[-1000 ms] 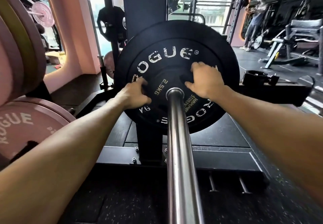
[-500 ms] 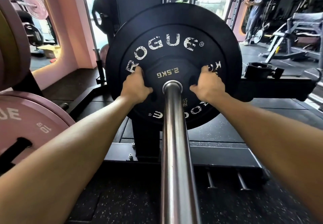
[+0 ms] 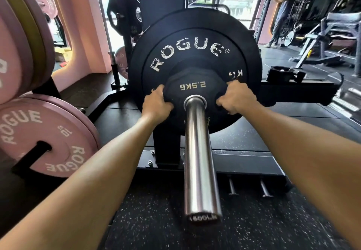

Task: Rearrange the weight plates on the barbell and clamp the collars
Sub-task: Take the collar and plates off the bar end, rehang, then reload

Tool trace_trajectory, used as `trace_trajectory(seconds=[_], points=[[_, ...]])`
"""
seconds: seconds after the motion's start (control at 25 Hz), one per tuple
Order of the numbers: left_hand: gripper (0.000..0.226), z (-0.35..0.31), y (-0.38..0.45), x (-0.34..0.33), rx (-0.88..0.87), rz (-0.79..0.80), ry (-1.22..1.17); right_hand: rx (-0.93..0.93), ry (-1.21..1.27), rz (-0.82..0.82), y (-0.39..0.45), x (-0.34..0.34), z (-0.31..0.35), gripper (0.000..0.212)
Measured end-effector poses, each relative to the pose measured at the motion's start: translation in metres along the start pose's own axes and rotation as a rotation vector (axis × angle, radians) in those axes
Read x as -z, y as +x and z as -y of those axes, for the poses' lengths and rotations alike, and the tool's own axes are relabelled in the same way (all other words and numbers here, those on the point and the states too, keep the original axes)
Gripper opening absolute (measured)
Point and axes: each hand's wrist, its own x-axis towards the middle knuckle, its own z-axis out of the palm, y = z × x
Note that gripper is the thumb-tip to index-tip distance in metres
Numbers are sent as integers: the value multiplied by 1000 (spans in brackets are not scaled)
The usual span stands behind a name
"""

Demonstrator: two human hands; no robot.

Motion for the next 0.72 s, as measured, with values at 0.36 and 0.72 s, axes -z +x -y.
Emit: trace_trajectory(seconds=[0.36,0.72], points=[[38,-18,-111,40,49,-46,42,1,105,2,-116,24,-7,18],[31,-31,-206,88,-72,-13,129,2,196,61,-231,45,-18,12]])
